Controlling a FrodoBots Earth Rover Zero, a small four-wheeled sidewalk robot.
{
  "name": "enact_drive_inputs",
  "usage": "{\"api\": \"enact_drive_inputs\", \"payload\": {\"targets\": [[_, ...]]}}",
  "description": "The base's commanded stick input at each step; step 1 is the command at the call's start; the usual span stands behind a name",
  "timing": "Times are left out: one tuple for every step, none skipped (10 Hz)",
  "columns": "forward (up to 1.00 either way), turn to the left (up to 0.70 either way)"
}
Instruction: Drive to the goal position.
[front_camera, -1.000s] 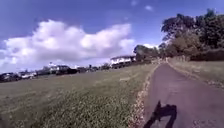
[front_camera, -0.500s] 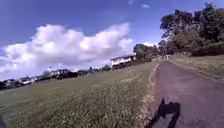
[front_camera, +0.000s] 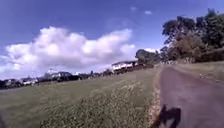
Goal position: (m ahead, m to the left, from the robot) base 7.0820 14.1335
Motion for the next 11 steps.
{"api": "enact_drive_inputs", "payload": {"targets": [[0.61,0.18],[0.49,0.24],[0.25,0.68],[0.19,0.62],[0.12,0.49],[0.12,0.49],[0.12,0.49],[0.12,0.49],[0.12,0.49],[0.12,0.49],[0.12,0.49]]}}
